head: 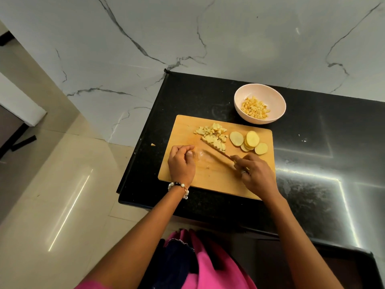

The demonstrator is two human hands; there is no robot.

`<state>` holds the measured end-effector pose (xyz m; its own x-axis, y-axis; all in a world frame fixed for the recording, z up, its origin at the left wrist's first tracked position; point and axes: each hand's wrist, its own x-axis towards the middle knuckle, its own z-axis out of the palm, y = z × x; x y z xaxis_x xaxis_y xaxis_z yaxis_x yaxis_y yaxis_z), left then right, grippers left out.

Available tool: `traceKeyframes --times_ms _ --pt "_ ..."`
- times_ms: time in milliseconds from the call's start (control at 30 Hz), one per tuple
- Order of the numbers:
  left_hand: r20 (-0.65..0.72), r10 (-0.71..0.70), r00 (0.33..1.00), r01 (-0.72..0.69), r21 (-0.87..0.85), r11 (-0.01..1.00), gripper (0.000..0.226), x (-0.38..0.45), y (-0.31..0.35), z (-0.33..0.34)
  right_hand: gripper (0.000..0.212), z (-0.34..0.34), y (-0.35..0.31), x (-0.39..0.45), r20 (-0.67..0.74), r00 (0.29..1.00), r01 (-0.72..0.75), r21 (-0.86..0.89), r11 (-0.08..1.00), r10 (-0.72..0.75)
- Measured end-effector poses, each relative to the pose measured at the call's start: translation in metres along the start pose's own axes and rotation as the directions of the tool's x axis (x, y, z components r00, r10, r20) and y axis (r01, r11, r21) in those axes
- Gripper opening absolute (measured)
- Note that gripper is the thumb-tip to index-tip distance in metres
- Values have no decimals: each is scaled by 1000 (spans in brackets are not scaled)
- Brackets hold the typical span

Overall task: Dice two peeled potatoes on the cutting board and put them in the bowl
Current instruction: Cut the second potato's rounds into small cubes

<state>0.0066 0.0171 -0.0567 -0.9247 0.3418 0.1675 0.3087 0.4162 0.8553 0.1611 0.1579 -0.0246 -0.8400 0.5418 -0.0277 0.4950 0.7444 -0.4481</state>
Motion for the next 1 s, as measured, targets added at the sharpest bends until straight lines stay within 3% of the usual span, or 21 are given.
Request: traceKeyframes --times_ms 100,233,367,500,600,700,800,867,1000 --pt "3 -6 1000 6 30 1000 22 0 1 1 44 -5 11 -11 95 994 63 -94 994 -54" --pt "3 -4 1000 4 68 998 22 0 1 4 46 -4 16 -5 -19 999 -54 -172 984 51" --pt "4 -29 1000 29 60 998 22 0 3 3 42 -1 10 4 -34 997 -71 -160 985 66" --pt "-4 -113 994 113 27 993 21 2 9 4 34 -3 8 4 -60 994 -87 97 991 93" --pt "-4 -166 986 166 19 986 20 7 19 6 29 -5 10 1 -101 966 -185 370 911 237" --pt "104 -35 994 27 81 996 19 16 35 15 28 -10 10 -1 -93 907 -261 643 720 411" --pt "302 142 943 -203 180 963 30 32 54 34 28 -15 10 -4 -83 855 -272 769 579 512" --pt "445 205 872 -356 287 889 44 42 66 47 27 -17 9 -5 -74 839 -278 792 543 539" --pt "666 178 724 -599 481 640 63 56 83 74 28 -17 12 -7 -83 821 -289 793 536 565"
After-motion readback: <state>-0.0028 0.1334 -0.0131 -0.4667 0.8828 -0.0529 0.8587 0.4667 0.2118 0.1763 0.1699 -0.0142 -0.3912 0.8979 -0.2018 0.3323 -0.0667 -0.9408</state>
